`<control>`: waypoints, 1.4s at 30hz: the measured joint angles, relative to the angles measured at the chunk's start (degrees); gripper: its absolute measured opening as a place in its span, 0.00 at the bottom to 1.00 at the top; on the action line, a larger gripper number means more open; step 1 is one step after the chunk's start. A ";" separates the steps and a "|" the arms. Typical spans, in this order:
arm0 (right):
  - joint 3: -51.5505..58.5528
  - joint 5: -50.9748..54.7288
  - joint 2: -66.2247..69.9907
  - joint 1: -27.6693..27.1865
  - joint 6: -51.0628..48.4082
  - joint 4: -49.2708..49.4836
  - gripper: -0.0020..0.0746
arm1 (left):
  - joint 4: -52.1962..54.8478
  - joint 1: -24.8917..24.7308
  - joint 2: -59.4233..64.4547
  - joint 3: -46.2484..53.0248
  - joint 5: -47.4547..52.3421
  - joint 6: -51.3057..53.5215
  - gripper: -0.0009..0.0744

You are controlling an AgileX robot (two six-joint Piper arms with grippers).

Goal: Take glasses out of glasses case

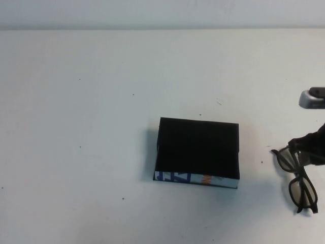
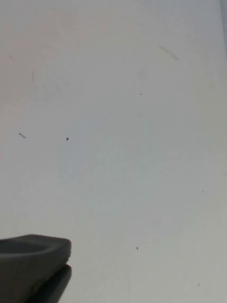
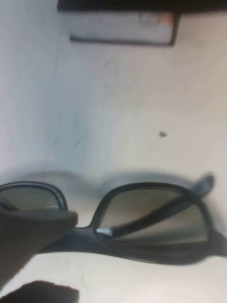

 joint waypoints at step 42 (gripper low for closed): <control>28.68 -18.42 -58.54 -0.06 -3.40 2.03 0.01 | 0.00 0.00 0.00 0.00 0.00 0.00 0.01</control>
